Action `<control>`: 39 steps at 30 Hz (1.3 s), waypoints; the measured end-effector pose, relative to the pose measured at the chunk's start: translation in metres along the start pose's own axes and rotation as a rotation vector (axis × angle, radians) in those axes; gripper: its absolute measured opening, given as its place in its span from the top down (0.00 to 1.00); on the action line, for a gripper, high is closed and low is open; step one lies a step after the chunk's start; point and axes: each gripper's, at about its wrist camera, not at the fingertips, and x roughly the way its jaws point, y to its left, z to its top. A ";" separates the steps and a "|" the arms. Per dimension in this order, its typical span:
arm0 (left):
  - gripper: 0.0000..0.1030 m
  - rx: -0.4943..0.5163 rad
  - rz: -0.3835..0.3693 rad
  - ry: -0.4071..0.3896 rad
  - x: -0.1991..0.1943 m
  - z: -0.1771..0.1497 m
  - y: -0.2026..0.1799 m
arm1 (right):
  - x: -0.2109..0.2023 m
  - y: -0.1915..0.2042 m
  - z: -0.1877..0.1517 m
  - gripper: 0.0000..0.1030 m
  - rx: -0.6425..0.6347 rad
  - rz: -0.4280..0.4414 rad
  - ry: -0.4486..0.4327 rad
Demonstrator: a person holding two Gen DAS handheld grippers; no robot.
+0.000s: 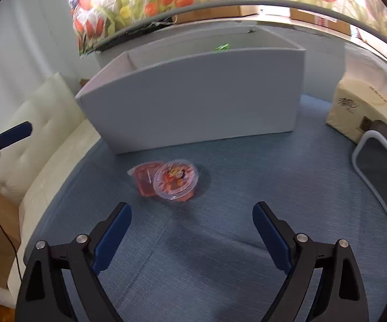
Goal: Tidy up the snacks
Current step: 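Reach the right tool to the round pink jelly cup with cartoon lid and grasp it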
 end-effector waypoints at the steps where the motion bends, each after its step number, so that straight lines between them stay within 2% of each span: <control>1: 0.00 -0.003 0.006 0.002 -0.002 -0.005 0.000 | 0.005 0.004 0.000 0.08 -0.013 -0.002 0.003; 8: 0.00 -0.027 0.040 0.029 -0.012 -0.036 0.006 | 0.030 0.021 0.008 0.08 -0.095 -0.047 -0.025; 15: 0.00 -0.051 0.050 0.053 -0.014 -0.051 0.015 | 0.047 0.022 0.012 0.09 -0.144 -0.087 -0.034; 21: 0.00 -0.055 0.054 0.056 -0.012 -0.054 0.016 | 0.052 0.022 0.017 0.21 -0.137 -0.047 -0.041; 24: 0.00 -0.056 0.047 0.054 -0.011 -0.054 0.014 | 0.054 0.026 0.019 0.37 -0.152 0.002 -0.029; 29: 0.00 -0.047 0.054 0.066 -0.008 -0.057 0.010 | 0.053 0.034 0.016 0.41 -0.179 -0.017 -0.040; 30: 0.00 -0.045 0.056 0.066 -0.007 -0.058 0.010 | 0.051 0.035 0.015 0.51 -0.179 -0.020 -0.043; 39: 0.00 -0.029 0.073 0.067 0.003 -0.054 0.004 | 0.032 0.044 -0.002 0.51 -0.218 -0.039 -0.058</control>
